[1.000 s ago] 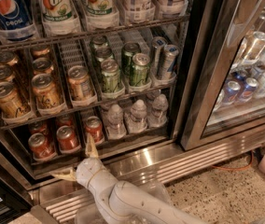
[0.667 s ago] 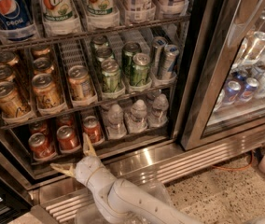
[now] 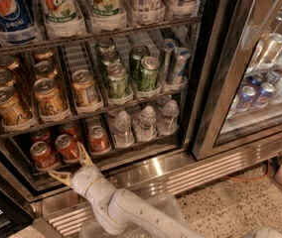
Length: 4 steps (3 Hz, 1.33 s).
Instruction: Pick coke can from bottom shelf of fridge
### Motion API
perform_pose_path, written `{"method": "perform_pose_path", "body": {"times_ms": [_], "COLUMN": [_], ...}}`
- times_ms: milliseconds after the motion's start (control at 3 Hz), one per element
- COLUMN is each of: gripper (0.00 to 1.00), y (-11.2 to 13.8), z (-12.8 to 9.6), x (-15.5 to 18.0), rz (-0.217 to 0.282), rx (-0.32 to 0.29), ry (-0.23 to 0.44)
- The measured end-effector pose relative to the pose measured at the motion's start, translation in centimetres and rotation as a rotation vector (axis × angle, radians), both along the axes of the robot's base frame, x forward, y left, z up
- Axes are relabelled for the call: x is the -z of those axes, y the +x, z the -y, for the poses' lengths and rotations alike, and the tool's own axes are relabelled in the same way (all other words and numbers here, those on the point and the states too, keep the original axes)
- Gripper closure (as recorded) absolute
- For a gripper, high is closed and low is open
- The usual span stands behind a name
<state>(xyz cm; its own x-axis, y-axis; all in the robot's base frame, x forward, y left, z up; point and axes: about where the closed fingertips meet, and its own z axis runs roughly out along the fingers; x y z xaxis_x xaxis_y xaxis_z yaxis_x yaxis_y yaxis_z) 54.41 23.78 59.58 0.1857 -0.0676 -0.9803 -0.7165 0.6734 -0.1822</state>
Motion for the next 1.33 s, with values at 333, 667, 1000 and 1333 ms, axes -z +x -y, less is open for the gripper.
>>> {"method": "perform_pose_path", "body": {"times_ms": [333, 667, 1000, 1333], "gripper": [0.25, 0.24, 0.24, 0.39], "y": [0.5, 1.4, 2.5, 4.4], "z": [-0.3, 0.1, 0.7, 1.8], "x": [0.0, 0.1, 0.2, 0.4], "rz": [0.017, 0.04, 0.06, 0.088], "rx": [0.03, 0.08, 0.123, 0.157], "ry": [0.009, -0.004, -0.029, -0.049]}}
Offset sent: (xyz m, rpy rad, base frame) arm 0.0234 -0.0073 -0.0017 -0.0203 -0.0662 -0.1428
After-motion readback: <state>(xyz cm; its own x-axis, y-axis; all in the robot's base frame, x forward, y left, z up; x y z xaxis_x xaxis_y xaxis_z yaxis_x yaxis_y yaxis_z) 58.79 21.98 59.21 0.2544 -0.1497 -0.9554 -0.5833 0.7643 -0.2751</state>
